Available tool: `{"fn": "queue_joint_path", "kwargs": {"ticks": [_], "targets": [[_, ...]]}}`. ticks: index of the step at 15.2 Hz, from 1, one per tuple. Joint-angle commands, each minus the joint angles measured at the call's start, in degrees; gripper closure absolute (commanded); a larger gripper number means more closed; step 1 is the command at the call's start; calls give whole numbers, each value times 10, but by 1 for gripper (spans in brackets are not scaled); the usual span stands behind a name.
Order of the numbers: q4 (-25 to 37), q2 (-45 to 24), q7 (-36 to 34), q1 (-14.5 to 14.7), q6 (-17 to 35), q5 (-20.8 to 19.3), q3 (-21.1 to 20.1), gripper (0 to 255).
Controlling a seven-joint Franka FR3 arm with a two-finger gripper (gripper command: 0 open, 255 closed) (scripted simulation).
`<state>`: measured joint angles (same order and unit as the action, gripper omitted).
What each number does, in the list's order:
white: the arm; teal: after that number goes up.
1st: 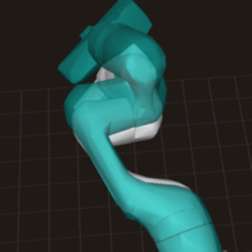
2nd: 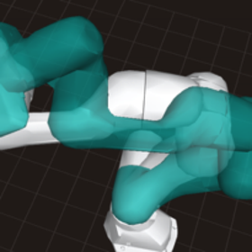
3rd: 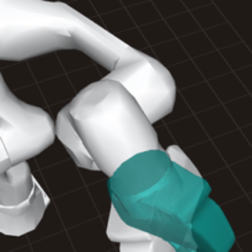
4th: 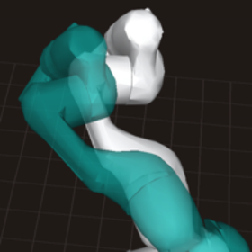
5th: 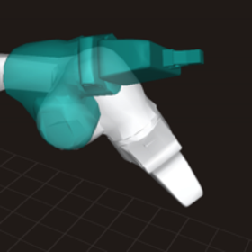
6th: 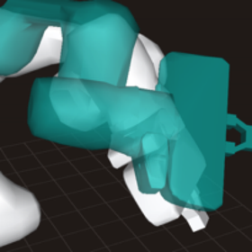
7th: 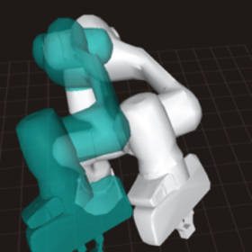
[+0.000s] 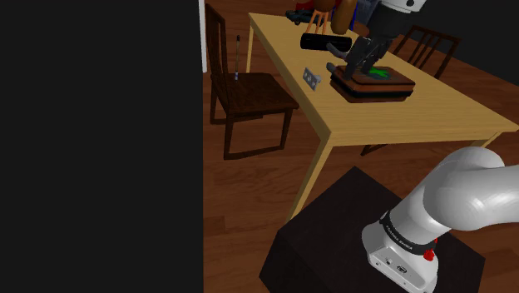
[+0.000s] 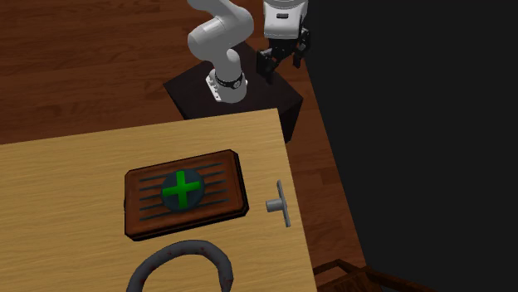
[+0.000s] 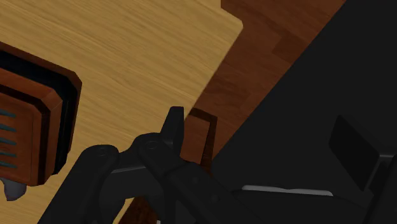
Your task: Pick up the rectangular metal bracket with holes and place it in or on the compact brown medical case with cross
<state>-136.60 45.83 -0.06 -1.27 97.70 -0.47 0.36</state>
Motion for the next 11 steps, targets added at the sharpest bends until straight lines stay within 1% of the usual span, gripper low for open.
{"fn": "queue_joint_path", "kwargs": {"ticks": [1,6,11], "targets": [[0,0,0,0,0,0,0,0],[27,-92,40,-12,58,-23,34,0],[72,-191,78,-21,108,-38,65,0]]}}
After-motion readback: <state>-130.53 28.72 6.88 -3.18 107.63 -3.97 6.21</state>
